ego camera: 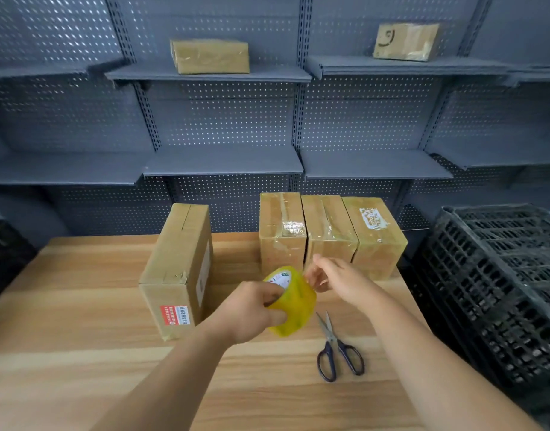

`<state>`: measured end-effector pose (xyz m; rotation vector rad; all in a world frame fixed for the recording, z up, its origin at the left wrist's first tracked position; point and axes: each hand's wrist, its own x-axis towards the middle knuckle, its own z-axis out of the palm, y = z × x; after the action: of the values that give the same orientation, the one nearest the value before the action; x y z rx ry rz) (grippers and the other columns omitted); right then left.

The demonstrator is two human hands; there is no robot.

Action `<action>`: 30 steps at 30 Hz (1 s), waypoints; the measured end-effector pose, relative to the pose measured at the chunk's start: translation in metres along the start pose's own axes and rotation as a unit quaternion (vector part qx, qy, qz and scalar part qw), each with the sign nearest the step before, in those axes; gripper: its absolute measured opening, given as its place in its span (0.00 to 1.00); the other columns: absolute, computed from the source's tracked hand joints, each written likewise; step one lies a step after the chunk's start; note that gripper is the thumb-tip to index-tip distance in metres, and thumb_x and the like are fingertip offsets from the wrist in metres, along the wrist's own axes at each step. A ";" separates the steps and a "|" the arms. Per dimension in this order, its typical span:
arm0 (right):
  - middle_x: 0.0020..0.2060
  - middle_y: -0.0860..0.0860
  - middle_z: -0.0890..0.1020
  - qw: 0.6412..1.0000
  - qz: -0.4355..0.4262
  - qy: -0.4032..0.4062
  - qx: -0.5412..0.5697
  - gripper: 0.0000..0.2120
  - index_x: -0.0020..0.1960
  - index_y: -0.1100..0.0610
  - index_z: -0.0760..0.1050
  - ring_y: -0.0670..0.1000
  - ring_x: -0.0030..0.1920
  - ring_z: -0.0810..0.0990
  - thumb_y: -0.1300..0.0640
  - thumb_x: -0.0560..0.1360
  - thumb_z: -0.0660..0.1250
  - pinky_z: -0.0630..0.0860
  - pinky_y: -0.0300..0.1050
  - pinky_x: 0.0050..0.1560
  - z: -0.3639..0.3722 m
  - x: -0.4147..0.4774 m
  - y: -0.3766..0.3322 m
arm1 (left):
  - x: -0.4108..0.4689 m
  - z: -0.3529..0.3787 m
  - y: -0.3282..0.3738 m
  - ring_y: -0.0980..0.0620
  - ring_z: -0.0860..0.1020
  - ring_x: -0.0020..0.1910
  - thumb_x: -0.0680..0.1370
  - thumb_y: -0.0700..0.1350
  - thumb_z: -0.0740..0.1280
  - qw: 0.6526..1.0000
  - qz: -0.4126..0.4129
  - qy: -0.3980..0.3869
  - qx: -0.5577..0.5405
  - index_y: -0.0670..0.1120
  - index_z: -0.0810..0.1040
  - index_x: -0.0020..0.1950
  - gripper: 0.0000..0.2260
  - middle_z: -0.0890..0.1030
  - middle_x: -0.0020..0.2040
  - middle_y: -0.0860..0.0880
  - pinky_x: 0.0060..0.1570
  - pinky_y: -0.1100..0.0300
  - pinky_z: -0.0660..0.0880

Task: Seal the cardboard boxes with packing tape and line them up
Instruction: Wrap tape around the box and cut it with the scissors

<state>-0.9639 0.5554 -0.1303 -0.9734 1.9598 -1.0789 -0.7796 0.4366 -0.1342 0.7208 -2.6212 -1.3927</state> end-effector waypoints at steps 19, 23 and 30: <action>0.43 0.39 0.84 0.993 -0.053 0.103 -0.035 0.08 0.56 0.50 0.83 0.33 0.39 0.81 0.55 0.77 0.70 0.71 0.24 0.40 0.061 -0.030 -0.066 | -0.076 -0.030 -0.010 0.57 0.71 0.35 0.80 0.51 0.64 0.990 0.078 0.094 0.075 0.50 0.70 0.49 0.07 0.72 0.36 0.54 0.37 0.59 0.67; 0.47 0.42 0.86 0.976 -0.112 0.146 -0.117 0.07 0.52 0.51 0.85 0.37 0.47 0.82 0.55 0.76 0.71 0.76 0.36 0.54 0.100 -0.045 -0.077 | -0.100 -0.037 -0.020 0.54 0.73 0.40 0.80 0.52 0.64 0.982 0.049 0.167 0.073 0.49 0.73 0.55 0.08 0.75 0.42 0.54 0.39 0.62 0.65; 0.48 0.46 0.85 0.959 -0.120 0.137 -0.216 0.06 0.50 0.54 0.86 0.45 0.50 0.81 0.56 0.77 0.70 0.73 0.38 0.55 0.130 -0.082 -0.093 | -0.133 -0.025 -0.034 0.54 0.70 0.35 0.78 0.50 0.67 0.989 0.004 0.147 -0.020 0.48 0.71 0.44 0.08 0.71 0.33 0.54 0.37 0.58 0.66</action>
<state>-0.7908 0.5421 -0.0856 -1.3843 2.4178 -0.9707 -0.6424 0.4606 -0.1280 0.8386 -2.3603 -1.2277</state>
